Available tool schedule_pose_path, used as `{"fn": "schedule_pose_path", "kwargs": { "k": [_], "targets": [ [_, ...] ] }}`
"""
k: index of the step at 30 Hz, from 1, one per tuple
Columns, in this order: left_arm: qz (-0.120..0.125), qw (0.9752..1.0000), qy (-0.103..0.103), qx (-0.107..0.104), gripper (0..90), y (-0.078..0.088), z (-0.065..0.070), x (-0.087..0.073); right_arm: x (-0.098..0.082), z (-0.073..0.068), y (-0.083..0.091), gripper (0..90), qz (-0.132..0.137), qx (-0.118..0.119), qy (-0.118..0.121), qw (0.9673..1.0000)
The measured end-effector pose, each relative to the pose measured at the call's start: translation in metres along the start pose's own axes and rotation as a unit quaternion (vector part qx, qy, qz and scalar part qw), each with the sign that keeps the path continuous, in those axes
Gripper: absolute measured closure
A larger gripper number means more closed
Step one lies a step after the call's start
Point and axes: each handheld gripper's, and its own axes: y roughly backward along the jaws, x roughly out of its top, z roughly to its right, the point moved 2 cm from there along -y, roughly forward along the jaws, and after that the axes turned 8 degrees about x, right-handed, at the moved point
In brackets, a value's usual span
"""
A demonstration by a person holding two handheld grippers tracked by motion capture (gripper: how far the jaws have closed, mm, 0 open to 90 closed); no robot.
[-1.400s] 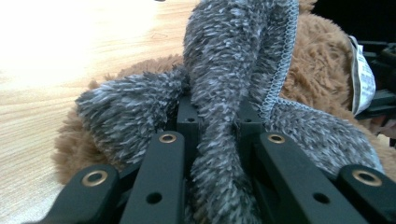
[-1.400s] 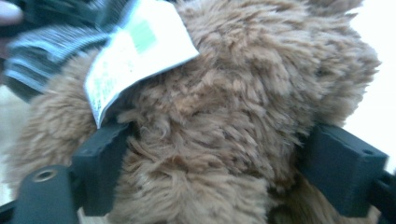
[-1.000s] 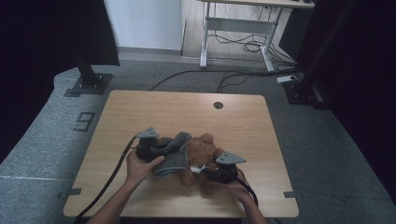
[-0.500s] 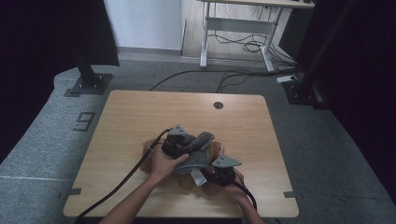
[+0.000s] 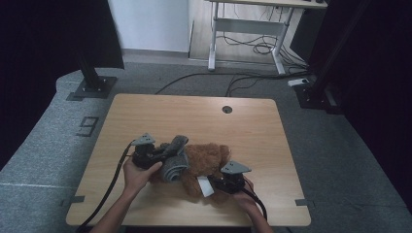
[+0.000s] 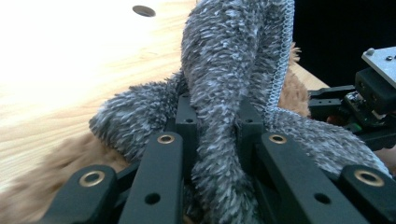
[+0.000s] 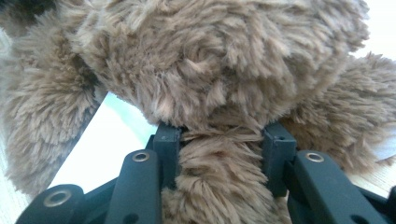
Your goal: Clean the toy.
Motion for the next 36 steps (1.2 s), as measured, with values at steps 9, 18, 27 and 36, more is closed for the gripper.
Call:
{"fn": "schedule_pose_path", "kwargs": {
  "k": [9, 18, 27, 36],
  "targets": [
    [0.014, 0.9984, 0.002, 0.054, 76.7, 0.026, -0.022, -0.014, -0.001, 0.001, 0.0, 59.2, -0.001, 0.004, -0.008, 1.0],
    [-0.001, 0.9972, 0.034, 0.067, 76.7, 0.031, -0.046, -0.03, -0.004, 0.001, 0.002, 59.4, -0.003, 0.008, -0.012, 0.9999],
    [-0.018, 0.9965, 0.052, 0.063, 77.0, 0.028, -0.056, -0.048, -0.006, 0.003, 0.003, 59.1, -0.004, 0.009, -0.01, 0.9999],
    [0.016, 0.9995, -0.005, 0.028, 76.9, 0.023, -0.014, 0.019, -0.007, 0.003, 0.003, 58.8, -0.005, 0.011, -0.005, 0.9999]
  ]
}}
